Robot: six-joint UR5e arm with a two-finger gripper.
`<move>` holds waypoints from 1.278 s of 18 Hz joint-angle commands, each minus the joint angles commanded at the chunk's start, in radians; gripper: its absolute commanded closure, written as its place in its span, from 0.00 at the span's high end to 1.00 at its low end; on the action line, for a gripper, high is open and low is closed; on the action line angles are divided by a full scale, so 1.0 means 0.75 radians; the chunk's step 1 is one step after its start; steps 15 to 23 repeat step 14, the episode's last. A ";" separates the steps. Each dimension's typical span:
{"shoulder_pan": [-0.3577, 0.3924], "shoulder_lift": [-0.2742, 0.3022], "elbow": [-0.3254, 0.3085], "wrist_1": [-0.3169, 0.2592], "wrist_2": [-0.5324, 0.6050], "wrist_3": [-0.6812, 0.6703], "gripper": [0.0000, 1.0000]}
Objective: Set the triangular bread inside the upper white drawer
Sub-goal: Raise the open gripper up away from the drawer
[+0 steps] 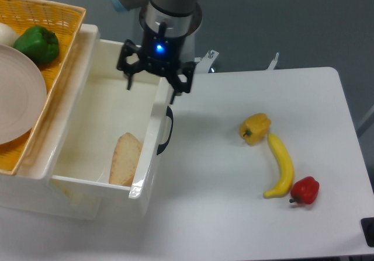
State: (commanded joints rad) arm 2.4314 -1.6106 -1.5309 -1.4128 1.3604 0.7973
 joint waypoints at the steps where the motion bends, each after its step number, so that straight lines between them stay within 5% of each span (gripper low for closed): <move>1: 0.000 -0.012 -0.002 0.000 0.037 0.031 1.00; 9: 0.008 -0.100 -0.006 0.010 0.213 0.070 1.00; 23: 0.027 -0.125 -0.008 0.012 0.215 0.068 1.00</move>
